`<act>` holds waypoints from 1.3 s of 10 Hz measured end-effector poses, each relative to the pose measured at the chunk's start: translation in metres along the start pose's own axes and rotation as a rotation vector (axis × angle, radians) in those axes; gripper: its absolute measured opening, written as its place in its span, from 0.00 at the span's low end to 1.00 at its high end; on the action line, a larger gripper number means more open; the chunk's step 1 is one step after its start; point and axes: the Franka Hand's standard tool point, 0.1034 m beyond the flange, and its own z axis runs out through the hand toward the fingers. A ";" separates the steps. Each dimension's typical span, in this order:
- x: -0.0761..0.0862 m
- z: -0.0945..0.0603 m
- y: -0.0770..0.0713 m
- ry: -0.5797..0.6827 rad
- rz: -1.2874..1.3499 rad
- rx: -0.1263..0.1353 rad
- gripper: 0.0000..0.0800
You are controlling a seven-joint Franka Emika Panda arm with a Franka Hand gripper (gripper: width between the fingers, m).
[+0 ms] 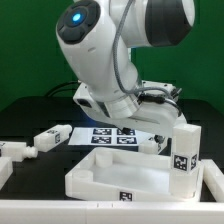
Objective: Assemble desk
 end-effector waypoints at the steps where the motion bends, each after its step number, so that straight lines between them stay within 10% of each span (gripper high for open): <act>1: -0.007 0.003 0.000 -0.067 -0.003 -0.021 0.81; 13: 0.012 0.033 0.004 -0.185 0.157 0.073 0.81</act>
Offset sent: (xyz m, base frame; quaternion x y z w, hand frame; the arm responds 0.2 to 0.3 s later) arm 0.0000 0.0000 0.0000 0.0000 0.0000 0.0000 1.0000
